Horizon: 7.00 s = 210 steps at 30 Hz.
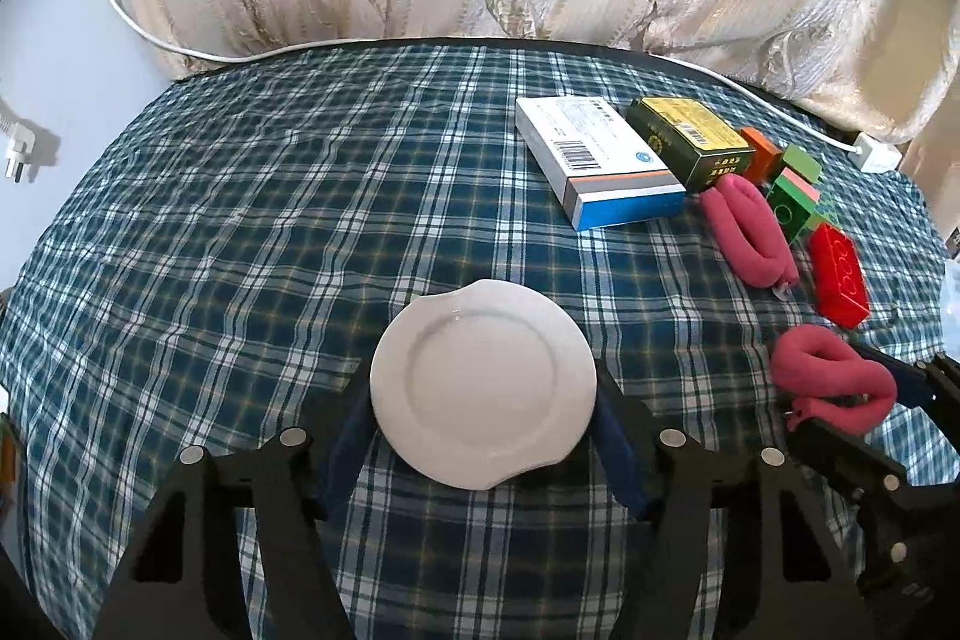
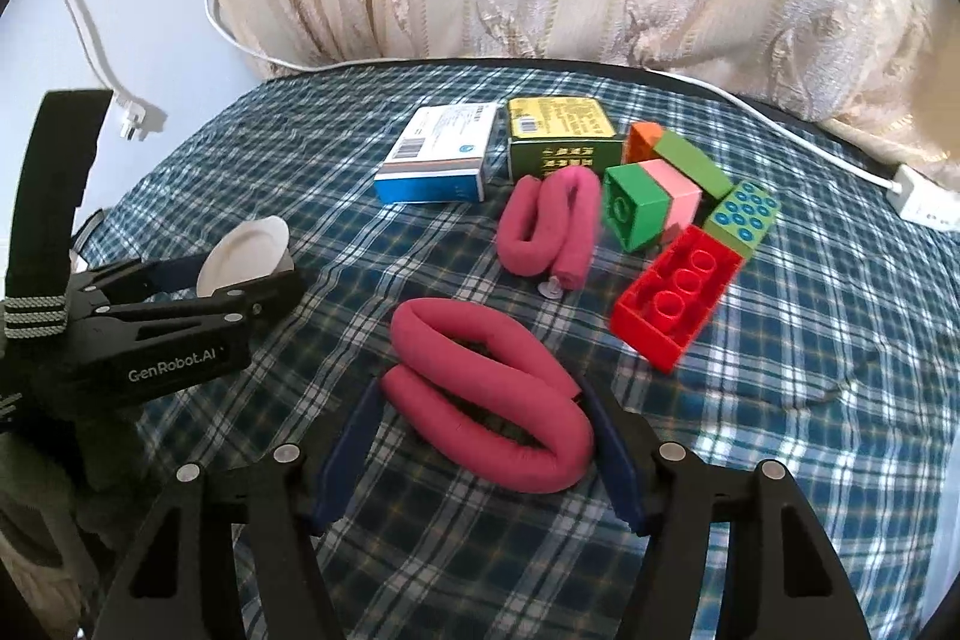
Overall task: Organize objects
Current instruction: 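Grasp the white saucer with the left tool while the right tool grasps the pink foam loop, then carry the saucer with the left tool while the right tool carries the loop to the clear bowl, then open the left tool over the bowl while the right tool releases the pink loop inside, then move the left tool to the second pink foam tube while the right tool returns to the pile, then grasp the pink foam tube with the left tool while the right tool grasps the red brick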
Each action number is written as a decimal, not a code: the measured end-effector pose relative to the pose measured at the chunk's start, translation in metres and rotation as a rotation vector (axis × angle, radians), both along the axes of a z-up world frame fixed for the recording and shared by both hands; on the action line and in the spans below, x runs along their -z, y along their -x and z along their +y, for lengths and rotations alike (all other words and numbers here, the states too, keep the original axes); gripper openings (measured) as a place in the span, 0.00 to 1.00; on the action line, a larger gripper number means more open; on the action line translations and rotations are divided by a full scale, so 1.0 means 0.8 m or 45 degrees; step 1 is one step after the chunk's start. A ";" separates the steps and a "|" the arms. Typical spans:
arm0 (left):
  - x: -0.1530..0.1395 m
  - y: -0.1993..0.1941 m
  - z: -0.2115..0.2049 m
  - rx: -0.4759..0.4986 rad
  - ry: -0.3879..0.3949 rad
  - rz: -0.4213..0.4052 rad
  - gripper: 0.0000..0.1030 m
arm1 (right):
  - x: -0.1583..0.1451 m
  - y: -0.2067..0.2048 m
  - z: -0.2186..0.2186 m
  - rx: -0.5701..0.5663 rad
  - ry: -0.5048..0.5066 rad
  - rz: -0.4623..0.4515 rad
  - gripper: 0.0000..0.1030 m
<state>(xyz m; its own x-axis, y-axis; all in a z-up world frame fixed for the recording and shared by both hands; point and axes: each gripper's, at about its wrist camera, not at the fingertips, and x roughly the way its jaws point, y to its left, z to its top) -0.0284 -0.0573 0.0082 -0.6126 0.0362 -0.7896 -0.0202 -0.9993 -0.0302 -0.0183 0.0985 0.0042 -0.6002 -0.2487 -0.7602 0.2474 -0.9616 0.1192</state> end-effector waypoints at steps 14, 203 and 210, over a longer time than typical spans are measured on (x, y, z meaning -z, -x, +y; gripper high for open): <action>-0.023 -0.025 0.028 0.045 0.021 0.032 0.65 | -0.017 -0.023 0.044 0.121 0.072 0.045 0.68; 0.000 0.099 0.168 0.244 0.007 -0.036 0.48 | -0.016 -0.007 0.146 0.298 0.065 -0.031 0.75; -0.011 0.087 0.163 0.239 -0.017 -0.005 0.47 | -0.010 0.008 0.134 0.240 0.079 -0.051 0.75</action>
